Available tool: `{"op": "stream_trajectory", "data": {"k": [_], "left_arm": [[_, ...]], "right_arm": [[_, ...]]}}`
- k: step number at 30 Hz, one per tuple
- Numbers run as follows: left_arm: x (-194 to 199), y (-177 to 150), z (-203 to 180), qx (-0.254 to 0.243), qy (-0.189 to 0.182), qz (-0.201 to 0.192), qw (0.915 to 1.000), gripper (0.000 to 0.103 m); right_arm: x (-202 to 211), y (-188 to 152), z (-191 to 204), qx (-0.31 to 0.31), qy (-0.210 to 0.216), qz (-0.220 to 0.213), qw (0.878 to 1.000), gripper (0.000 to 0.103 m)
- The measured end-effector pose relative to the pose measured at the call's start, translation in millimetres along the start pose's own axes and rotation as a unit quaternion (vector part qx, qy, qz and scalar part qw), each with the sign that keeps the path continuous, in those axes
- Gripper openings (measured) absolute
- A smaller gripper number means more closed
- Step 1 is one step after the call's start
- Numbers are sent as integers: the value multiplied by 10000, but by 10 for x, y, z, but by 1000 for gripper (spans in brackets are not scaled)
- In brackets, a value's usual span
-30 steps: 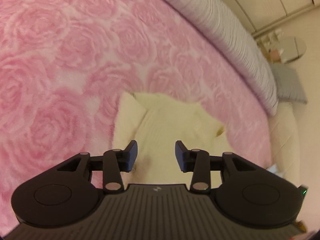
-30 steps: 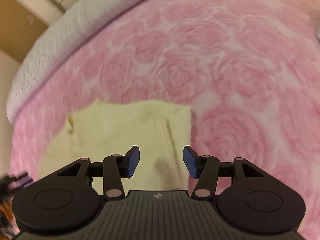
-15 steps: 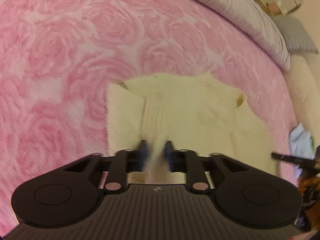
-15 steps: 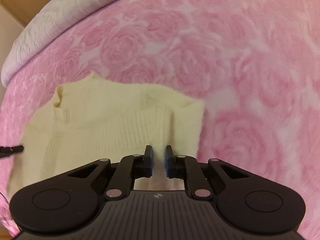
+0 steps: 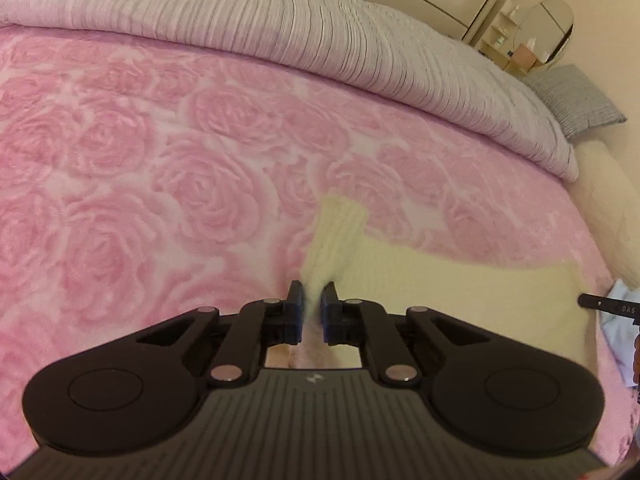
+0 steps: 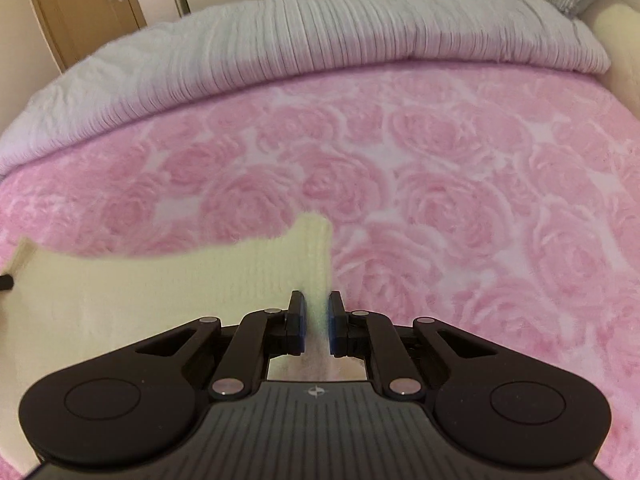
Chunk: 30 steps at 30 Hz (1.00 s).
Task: Fold clothes
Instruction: 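Grasp the folded edge with both grippers and fold it over again, then open both grippers and withdraw from the folded rectangle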
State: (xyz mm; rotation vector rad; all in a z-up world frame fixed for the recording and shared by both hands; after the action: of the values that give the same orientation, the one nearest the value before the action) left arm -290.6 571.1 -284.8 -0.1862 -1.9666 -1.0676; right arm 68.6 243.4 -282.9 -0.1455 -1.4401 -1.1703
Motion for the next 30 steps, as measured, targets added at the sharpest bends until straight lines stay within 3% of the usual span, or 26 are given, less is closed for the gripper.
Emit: {"op": "stream_trajectory", "data": {"k": [5, 8, 9, 10, 12, 15, 21, 24, 26, 27, 30], "left_arm": [[-274, -121, 71, -5, 236, 321, 9992, 10], [-272, -166, 159, 190, 486, 323, 9981, 25], [-217, -162, 179, 267, 547, 277, 9978, 28], [-144, -155, 194, 356, 609, 228, 9972, 28], [20, -148, 210, 509, 684, 140, 9963, 22], [345, -224, 53, 410, 299, 193, 9985, 20], [768, -834, -480, -271, -578, 629, 9960, 18], [733, -1215, -506, -445, -392, 789, 9951, 16], [713, -1365, -328, -276, -136, 718, 9969, 3], [721, -1393, -241, -220, -33, 670, 9975, 3], [783, -1353, -43, -182, 209, 586, 9979, 2]], "right_arm": [[-364, -130, -116, -244, -274, 407, 9985, 13], [-375, -183, -170, -456, -450, 478, 9968, 33], [-291, -186, -156, -472, -491, 406, 9969, 45], [-208, -188, -141, -488, -531, 335, 9968, 46], [-40, -194, -112, -520, -612, 192, 9966, 46], [301, -357, 48, -421, -396, 185, 9982, 46], [688, -1164, 540, 338, 51, 821, 9960, 45], [636, -1527, 551, 384, -56, 956, 9947, 41], [635, -1674, 406, 353, -137, 689, 9969, 27], [656, -1685, 313, 241, -94, 551, 9981, 17], [764, -1652, 91, -294, -156, 292, 9990, 16]]}}
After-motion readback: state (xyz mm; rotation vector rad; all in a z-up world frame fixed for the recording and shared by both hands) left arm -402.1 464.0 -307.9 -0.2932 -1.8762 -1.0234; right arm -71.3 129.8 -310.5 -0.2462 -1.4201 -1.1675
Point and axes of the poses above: each gripper's, at about its wrist camera, not at the fingertips, and x roughly against the way its jaws point, z to its left, y to its top, the point moved 2 cm from there along -x, roughly the way its jaws point, and after that the axes turned 7 degrees about -x, right-handed, at the moved point
